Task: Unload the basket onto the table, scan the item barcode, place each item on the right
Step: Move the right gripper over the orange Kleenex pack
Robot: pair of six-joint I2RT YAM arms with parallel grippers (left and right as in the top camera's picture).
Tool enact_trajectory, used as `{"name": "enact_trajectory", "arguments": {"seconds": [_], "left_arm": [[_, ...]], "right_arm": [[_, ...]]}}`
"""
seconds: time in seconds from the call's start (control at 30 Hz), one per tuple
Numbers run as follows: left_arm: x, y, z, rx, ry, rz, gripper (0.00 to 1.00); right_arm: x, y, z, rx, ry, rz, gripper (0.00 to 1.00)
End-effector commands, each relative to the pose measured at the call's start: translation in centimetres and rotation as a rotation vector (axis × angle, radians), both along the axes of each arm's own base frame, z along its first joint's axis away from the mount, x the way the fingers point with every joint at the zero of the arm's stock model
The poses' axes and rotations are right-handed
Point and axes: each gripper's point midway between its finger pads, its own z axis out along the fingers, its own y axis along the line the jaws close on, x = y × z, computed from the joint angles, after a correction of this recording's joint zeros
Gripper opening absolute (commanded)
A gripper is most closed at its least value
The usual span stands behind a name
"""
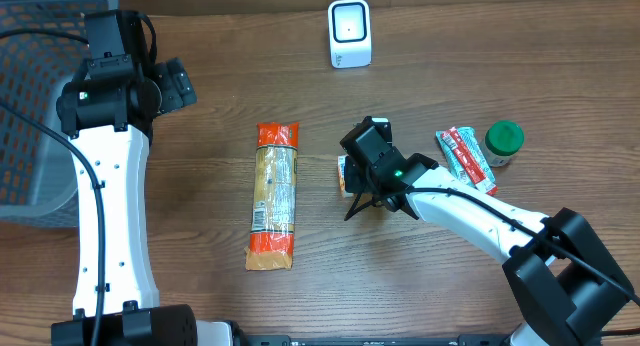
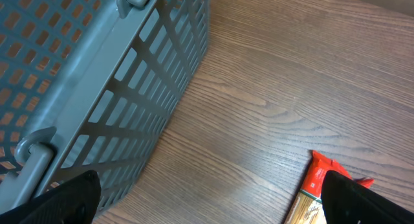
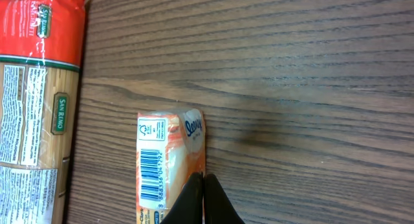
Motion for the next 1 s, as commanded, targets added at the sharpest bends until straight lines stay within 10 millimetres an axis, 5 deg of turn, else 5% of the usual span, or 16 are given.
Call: {"name": "enact_trajectory", "arguments": {"seconds": [0.0,0.67,0.97], "left_arm": [[-0.1,0.2,1.3,0.019,-0.028,0.001,1.00],[-0.1,0.2,1.3,0.020,-0.028,0.001,1.00],[-0.1,0.2,1.3,0.019,-0.028,0.001,1.00]], "right_arm": [[-0.3,0.1,-0.3,0.016,0.020,-0.002,0.05],[-1.5,0.5,-1.5,0.031,0.093,0.016,0.04],[-3.9,5.6,-0.2,0.156,0.084,0.346,0.04]]}}
